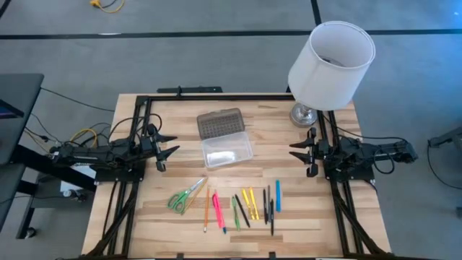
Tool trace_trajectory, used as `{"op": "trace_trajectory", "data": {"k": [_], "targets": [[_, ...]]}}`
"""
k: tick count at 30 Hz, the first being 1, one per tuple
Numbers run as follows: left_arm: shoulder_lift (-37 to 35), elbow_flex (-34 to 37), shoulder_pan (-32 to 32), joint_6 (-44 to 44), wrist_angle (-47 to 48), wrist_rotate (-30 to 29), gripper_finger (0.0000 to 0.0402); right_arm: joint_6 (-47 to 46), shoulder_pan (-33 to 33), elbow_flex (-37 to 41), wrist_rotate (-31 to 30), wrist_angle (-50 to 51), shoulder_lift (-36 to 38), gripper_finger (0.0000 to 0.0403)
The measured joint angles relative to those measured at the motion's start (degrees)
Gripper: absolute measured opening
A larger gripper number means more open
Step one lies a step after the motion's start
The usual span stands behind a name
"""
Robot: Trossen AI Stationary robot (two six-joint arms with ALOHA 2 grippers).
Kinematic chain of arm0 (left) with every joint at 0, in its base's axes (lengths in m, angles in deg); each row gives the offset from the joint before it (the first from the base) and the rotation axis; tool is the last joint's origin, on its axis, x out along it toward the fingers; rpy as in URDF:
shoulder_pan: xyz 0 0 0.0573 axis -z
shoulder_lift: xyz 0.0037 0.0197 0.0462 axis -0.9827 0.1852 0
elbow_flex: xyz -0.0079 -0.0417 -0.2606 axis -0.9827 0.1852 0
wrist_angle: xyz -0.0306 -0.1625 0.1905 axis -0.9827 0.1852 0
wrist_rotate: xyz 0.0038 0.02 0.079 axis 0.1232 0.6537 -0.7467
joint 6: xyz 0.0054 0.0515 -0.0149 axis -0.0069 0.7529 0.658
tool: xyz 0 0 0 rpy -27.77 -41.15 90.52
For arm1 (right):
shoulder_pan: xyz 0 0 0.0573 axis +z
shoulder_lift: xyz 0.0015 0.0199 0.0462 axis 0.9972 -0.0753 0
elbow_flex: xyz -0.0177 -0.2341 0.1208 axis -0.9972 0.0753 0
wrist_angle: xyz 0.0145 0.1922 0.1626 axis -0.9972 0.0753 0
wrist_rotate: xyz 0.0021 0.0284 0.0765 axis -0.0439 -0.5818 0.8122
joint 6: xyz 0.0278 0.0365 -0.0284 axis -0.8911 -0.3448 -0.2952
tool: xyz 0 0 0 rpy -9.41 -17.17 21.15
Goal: Pick & place school supplies into a supply box
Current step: Put the blue pen into the transparent supply box
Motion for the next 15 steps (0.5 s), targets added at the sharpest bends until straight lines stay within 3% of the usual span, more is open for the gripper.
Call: {"op": "trace_trajectory", "data": {"k": [15], "targets": [[0.0,0.0,0.0,0.4,0.0,0.0,0.0167,2.4,-0.5,0.0,0.0,-1.0,0.0,0.0118]]}}
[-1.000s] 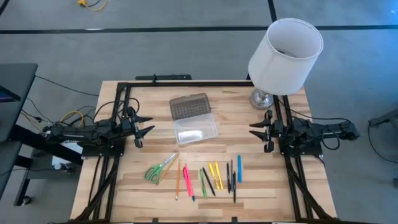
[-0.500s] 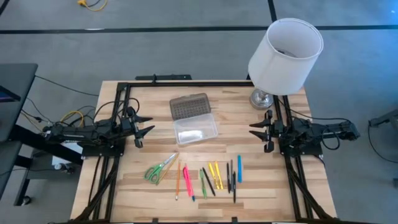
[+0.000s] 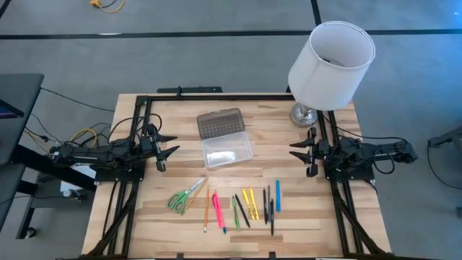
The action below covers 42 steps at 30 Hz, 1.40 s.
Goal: Pick & place school supplies into a supply box
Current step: Put the blue pen into the transparent supply box
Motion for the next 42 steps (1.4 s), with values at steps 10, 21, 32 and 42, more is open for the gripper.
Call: {"op": "trace_trajectory", "data": {"k": [10,21,32,42], "targets": [[0.0,0.0,0.0,-9.8,-0.3,6.8,0.0167,-1.2,0.0,0.0,0.0,-1.0,0.0,0.0118],[0.0,0.0,0.0,-5.3,-2.9,2.1,0.0167,2.4,-0.8,-0.3,-3.1,-10.7,-0.2,0.0118],[0.0,-4.5,0.0,7.2,-15.1,14.2,0.0167,6.6,-1.7,-5.8,5.0,-25.0,-1.2,0.0118],[0.0,-5.4,0.0,9.8,-24.6,11.9,0.0167,7.1,-1.7,-14.2,4.8,-24.3,-14.0,0.0118]]}}
